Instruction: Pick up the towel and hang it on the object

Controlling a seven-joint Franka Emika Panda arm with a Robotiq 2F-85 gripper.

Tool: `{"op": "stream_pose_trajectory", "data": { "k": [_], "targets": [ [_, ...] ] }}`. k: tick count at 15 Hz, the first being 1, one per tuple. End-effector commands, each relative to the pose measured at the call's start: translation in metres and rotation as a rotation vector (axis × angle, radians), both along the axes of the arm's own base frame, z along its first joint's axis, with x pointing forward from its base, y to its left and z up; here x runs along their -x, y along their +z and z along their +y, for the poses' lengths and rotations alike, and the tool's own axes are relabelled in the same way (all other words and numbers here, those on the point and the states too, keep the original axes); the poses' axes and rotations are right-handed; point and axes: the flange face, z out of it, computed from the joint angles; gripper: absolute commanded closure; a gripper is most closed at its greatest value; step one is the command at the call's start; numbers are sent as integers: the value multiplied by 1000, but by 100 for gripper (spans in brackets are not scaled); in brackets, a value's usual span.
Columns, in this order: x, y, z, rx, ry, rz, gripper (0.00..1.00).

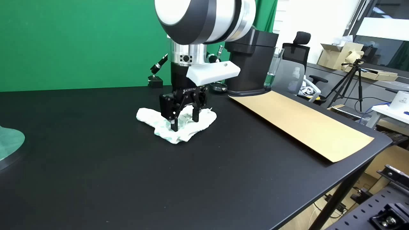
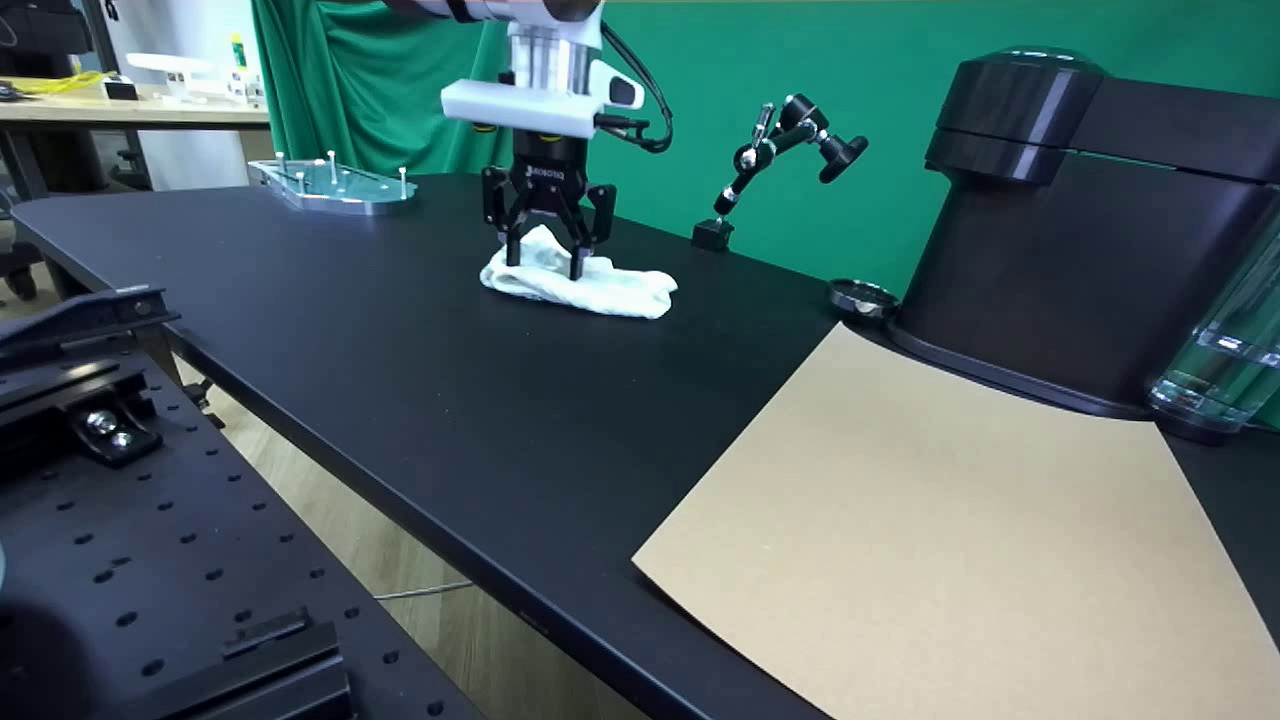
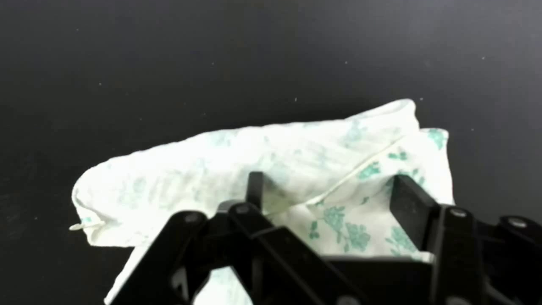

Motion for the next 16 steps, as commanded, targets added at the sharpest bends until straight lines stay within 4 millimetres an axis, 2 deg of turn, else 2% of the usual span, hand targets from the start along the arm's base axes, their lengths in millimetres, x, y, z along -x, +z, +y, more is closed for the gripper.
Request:
{"op": "stream_pose_trajectory", "data": {
  "k": [1, 8, 13, 16],
  "targets": [
    [-12, 1, 2, -9, -70, -9, 52],
    [-18, 22, 7, -21, -69, -46, 99],
    [-28, 54, 10, -11, -54, -105, 100],
    [-40, 92, 11, 10, -42, -174, 100]
  ]
}}
